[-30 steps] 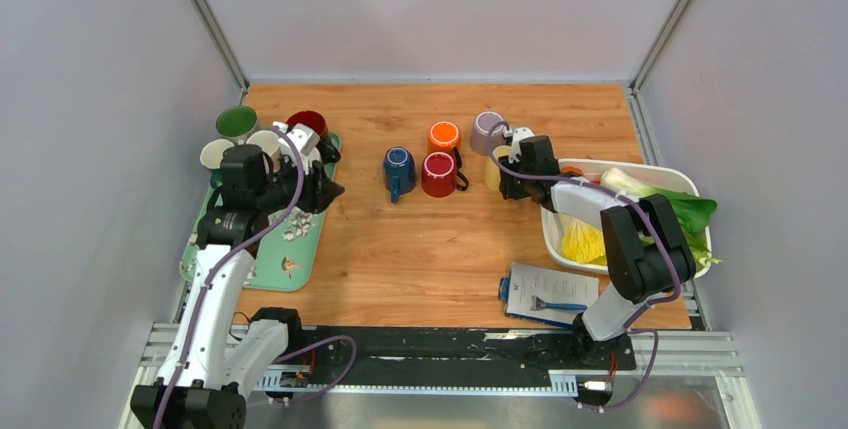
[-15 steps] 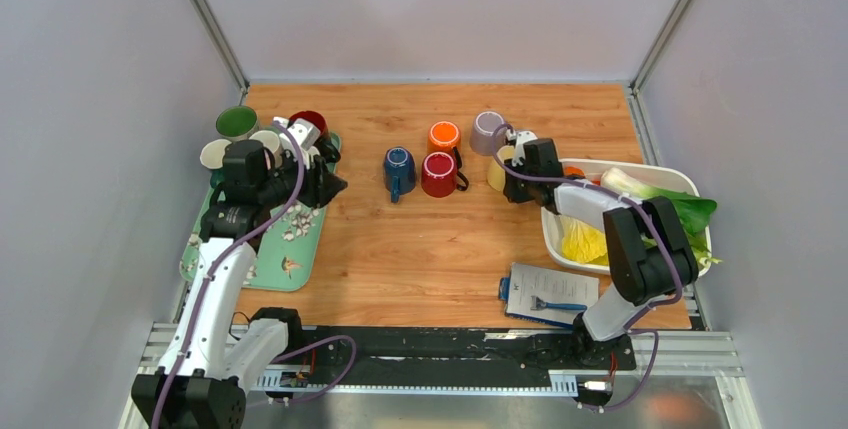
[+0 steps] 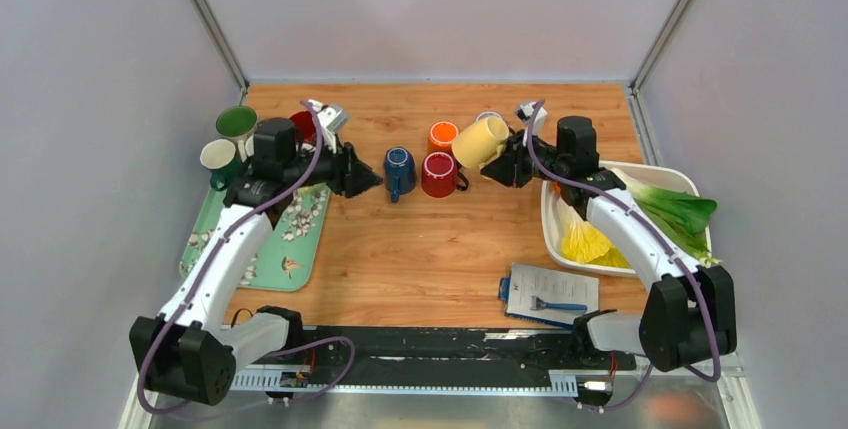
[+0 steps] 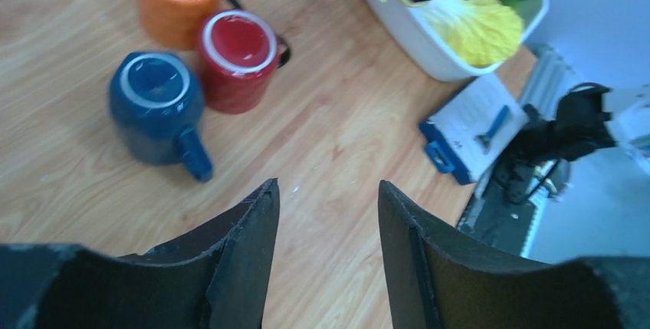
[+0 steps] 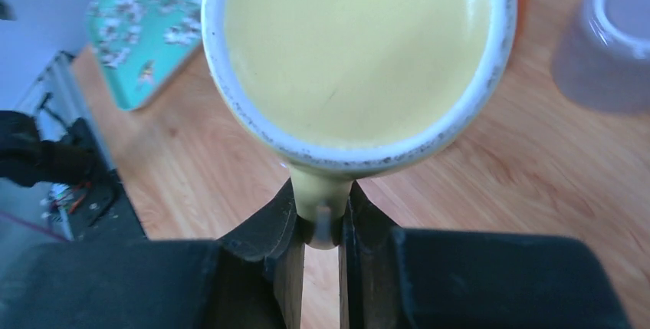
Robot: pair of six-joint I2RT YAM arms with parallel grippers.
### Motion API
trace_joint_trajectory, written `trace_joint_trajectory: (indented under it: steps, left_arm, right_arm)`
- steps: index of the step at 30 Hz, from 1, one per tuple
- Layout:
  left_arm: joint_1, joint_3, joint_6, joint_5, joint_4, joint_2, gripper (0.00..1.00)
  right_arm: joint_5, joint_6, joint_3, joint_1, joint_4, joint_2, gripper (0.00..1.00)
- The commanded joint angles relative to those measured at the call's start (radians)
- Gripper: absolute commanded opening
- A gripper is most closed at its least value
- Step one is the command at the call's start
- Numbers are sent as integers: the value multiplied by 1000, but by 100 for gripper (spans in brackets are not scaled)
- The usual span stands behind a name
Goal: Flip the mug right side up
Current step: Turn over the cup at the center of the board.
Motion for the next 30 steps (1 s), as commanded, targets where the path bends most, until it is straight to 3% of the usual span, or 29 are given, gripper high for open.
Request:
trace_joint_trajectory:
  steps: [1, 5, 7, 15, 22, 25, 27, 30]
  left_arm:
    - [-59, 125, -120, 142, 149, 83, 60]
    - [-70, 134, -447, 243, 443, 169, 62]
    - [-86, 173, -512, 263, 550, 214, 63]
    - [-121, 322, -746, 238, 781, 357, 70]
    - [-129, 331, -798, 167, 840, 374, 70]
    - [-129, 331, -814, 161, 862, 384, 63]
    - [-130, 334, -814, 165, 874, 388, 49]
    - [-130, 330, -808, 181, 889, 389, 36]
  right_arm:
    - [-233, 18, 104, 10, 193, -61, 0]
    - [-243, 19, 227, 36, 197, -45, 0]
    - [-245, 21, 285, 53, 197, -29, 0]
    - [-219, 33, 453, 149, 184, 80, 0]
    - [-218, 18, 464, 213, 181, 114, 0]
    - [-198, 6, 449, 247, 170, 115, 0]
    - [-175, 7, 434, 266, 164, 117, 1]
    - [-139, 3, 415, 283, 157, 124, 9]
